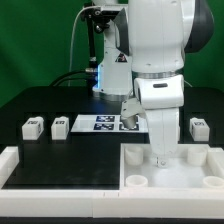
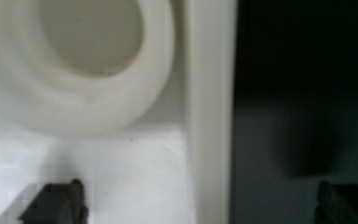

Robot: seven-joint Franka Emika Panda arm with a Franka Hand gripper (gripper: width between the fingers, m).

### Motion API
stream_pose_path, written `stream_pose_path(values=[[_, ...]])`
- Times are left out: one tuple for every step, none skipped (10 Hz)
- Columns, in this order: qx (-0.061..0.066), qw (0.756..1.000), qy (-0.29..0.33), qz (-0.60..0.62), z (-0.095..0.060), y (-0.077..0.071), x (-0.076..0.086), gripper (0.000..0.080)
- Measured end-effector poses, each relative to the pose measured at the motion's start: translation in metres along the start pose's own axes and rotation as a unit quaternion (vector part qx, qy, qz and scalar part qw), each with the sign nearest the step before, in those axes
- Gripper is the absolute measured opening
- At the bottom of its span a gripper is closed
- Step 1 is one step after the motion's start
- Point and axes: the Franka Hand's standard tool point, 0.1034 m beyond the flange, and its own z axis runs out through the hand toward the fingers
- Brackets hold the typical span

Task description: Assemble one leg

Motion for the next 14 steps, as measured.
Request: stream_pose_path(values=[[-0.006,1.0,-0.002,0.019,-0.012,-0.005,0.005,0.0649],[-0.008,0.999,-0.004,0.039,-0.019,-0.013,0.009,0.0649],[-0.009,0.996,-0.006,0.086,-0.029,-0.02,0.018,0.0649],[-0.019,0.992,-0.003,0.124,-0.047,-0.023,0.039,0.0649],[-0.02,0.983,-0.002,0.181,-0.052,-0.034,0.053,0.0649],[-0.018,0.971,-0.001,0.237,-0.051,-0.042,0.065,0.0649],[-0.02,0.953,0.003,0.301,-0.053,-0.046,0.081,0.0649],[-0.021,0.944,0.004,0.33,-0.053,-0.049,0.089,0.0649],[-0.019,0.927,0.012,0.375,-0.043,-0.054,0.084,0.0649],[-0.012,0.908,0.01,0.419,-0.04,-0.055,0.084,0.0649],[-0.012,0.887,0.014,0.462,-0.043,-0.054,0.086,0.0649],[-0.009,0.87,0.016,0.493,-0.042,-0.055,0.087,0.0649],[-0.003,0.834,0.018,0.552,-0.041,-0.056,0.088,0.0649],[0.002,0.799,0.018,0.601,-0.04,-0.058,0.09,0.0649]])
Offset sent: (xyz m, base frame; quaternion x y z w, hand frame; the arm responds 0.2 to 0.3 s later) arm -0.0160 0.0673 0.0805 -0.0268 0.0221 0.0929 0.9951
